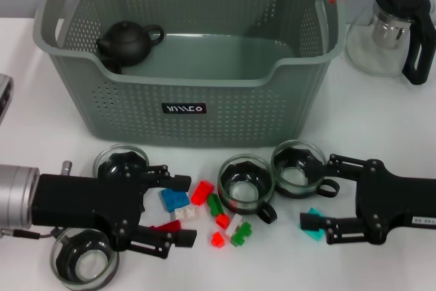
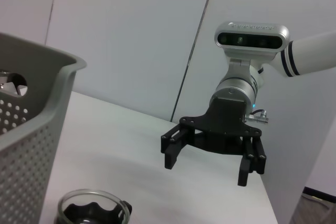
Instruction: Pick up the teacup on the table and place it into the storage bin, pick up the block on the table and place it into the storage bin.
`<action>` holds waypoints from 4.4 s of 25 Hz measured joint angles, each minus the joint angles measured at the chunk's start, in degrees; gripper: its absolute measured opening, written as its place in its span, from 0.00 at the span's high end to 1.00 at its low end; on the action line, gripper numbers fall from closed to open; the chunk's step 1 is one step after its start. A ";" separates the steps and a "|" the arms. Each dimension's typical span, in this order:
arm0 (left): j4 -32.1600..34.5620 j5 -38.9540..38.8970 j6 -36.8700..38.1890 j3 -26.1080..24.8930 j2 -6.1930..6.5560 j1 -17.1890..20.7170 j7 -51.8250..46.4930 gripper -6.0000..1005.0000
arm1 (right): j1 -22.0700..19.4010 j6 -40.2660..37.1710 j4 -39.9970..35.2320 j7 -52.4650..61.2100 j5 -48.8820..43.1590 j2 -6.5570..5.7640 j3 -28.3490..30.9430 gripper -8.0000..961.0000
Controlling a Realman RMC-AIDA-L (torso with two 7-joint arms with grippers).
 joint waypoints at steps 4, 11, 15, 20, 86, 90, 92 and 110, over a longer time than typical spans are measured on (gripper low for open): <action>-0.06 -0.09 -0.01 -1.83 0.01 0.16 -0.01 0.10 | 2.01 -0.11 0.37 8.12 0.22 -0.17 0.24 0.06; -0.09 -0.01 -0.16 -3.15 0.17 0.49 -2.33 0.10 | 5.52 -1.73 0.52 16.64 0.85 -0.09 -0.20 0.06; -0.04 0.16 0.34 -3.23 0.72 1.55 -2.91 0.10 | 7.52 -4.22 -6.98 24.38 -4.23 -0.39 -4.29 0.06; 1.70 3.59 1.90 -5.61 1.48 2.66 -3.75 0.10 | 9.63 -6.69 -26.21 39.32 -13.32 -0.20 -12.65 0.07; 1.93 7.08 -0.72 -11.30 1.68 2.75 -6.15 0.11 | 20.94 9.46 -31.88 64.06 -37.02 1.32 -59.98 0.57; 1.93 7.11 -0.56 -11.30 1.67 2.72 -6.15 0.11 | 20.90 9.43 -31.86 64.22 -37.21 1.32 -60.16 0.77; 1.92 7.00 -0.44 -11.29 1.67 2.71 -6.15 0.11 | 20.82 9.27 -32.19 64.35 -37.25 1.32 -60.03 0.83; 1.93 7.10 -0.68 -13.61 1.91 2.85 -6.15 0.11 | 11.64 -11.95 -41.45 44.15 -1.89 -2.60 -16.48 0.94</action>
